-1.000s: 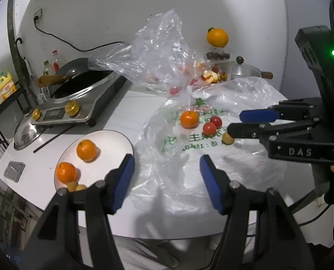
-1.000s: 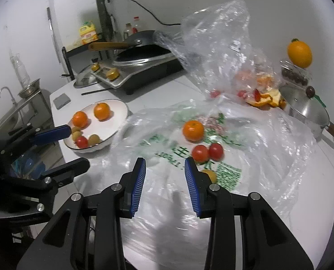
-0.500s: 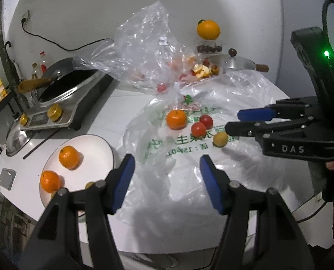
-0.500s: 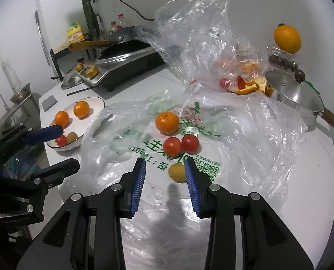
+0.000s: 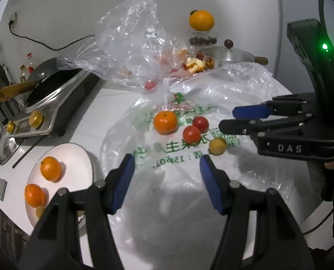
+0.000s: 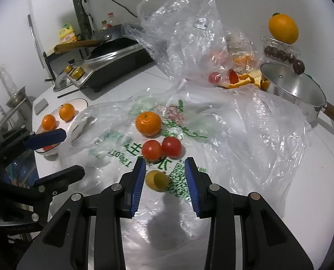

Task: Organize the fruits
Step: 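Close the left tool on a red tomato while the right tool grasps another tomato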

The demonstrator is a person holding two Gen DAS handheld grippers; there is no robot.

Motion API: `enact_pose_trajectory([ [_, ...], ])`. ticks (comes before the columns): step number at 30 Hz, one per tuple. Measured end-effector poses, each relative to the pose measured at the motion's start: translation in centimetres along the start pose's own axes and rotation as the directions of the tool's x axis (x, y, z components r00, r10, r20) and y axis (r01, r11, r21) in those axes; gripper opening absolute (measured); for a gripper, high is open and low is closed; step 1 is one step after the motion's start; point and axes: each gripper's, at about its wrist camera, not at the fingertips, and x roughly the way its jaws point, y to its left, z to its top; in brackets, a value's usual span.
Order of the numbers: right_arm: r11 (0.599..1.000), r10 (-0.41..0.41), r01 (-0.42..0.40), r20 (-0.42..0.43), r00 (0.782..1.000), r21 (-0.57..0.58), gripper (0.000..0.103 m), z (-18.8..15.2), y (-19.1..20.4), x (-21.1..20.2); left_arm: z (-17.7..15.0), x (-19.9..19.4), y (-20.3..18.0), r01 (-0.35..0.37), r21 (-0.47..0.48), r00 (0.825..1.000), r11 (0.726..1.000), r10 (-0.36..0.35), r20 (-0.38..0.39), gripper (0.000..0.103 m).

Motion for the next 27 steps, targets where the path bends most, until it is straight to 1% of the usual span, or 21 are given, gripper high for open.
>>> enact_pose_trajectory([
  [20, 0.999, 0.023, -0.023, -0.005, 1.0, 0.032, 0.038, 0.8, -3.1, 2.2, 2.2, 5.6, -1.8, 0.044, 0.023, 0.998, 0.999, -0.043, -0.034, 0.061],
  [23, 0.999, 0.028, -0.028, -0.004, 1.0, 0.035, 0.038, 0.9, -3.4, 2.3, 2.4, 6.3, -1.9, 0.059, 0.019, 0.997, 0.998, -0.059, -0.044, 0.057],
  [27, 0.999, 0.033, -0.033, -0.004, 0.999, 0.04, 0.038, 1.0, -3.7, 2.6, 2.5, 7.0, -1.9, 0.07, 0.015, 0.996, 0.997, -0.07, -0.053, 0.057],
])
